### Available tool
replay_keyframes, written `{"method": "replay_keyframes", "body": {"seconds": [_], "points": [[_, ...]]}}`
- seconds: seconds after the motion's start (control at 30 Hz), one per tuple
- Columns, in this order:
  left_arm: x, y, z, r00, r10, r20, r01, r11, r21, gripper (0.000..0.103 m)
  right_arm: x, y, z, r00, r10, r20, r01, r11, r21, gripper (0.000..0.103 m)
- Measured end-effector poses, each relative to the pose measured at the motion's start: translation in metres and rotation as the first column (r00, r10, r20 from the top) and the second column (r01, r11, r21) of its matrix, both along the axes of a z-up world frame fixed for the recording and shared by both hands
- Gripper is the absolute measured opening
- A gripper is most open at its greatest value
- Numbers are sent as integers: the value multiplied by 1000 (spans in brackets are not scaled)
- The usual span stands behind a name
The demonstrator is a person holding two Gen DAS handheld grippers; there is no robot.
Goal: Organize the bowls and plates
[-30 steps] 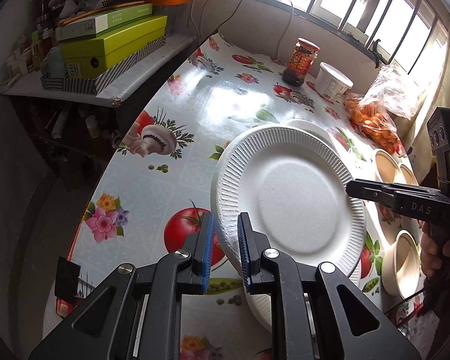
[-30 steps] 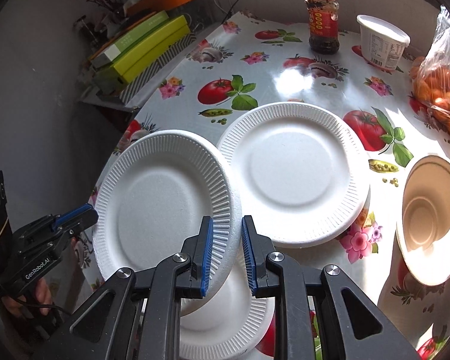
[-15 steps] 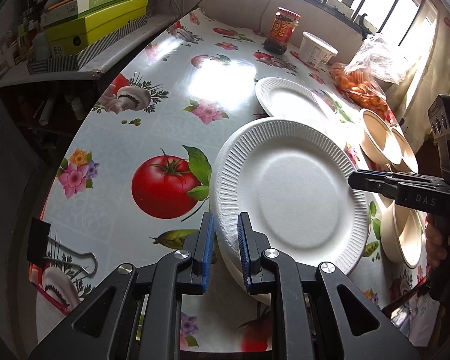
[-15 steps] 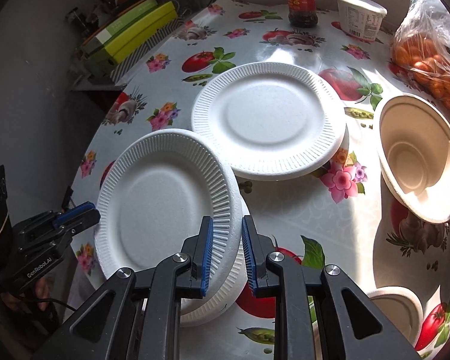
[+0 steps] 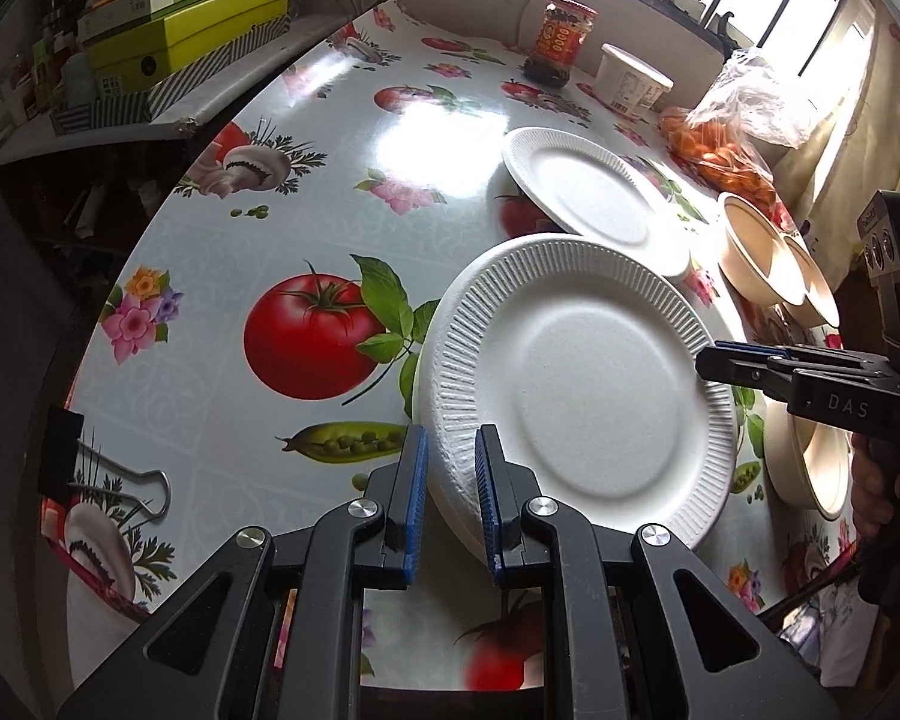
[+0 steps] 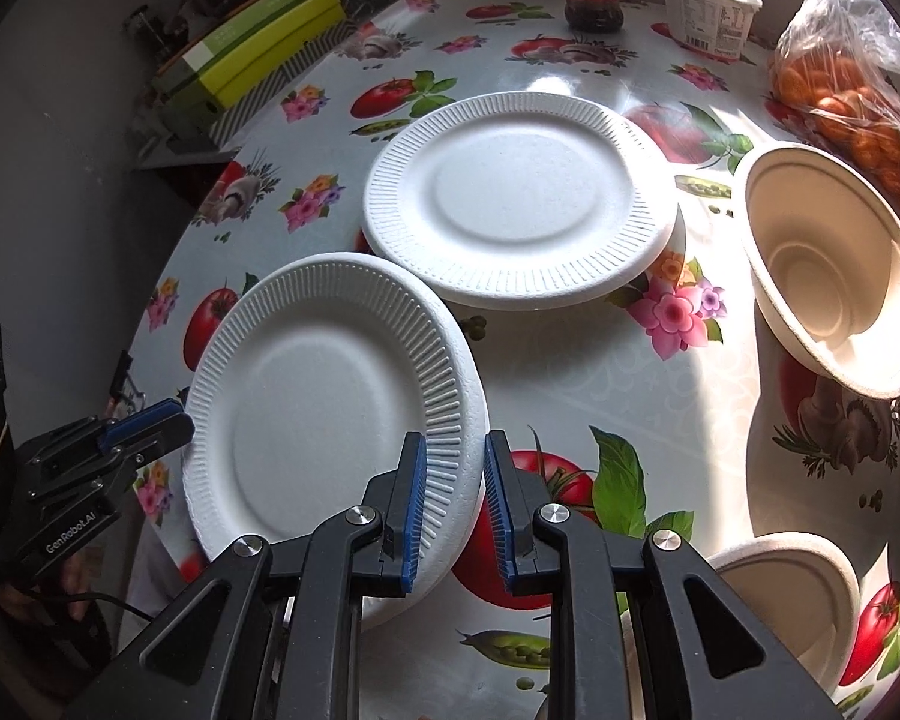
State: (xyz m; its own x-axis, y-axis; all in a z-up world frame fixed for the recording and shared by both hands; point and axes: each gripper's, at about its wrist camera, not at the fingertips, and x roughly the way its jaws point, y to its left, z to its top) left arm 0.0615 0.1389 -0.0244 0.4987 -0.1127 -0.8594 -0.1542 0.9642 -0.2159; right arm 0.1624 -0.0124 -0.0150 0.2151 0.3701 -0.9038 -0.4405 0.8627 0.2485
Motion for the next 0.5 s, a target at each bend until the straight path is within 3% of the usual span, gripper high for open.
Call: {"method": "replay_keyframes", "body": {"seconds": [0.5], "points": [[2, -4, -3, 1000, 5, -17, -5, 1000, 8, 17, 1, -2, -7, 1000, -6, -6, 6, 1000, -9, 21]]}}
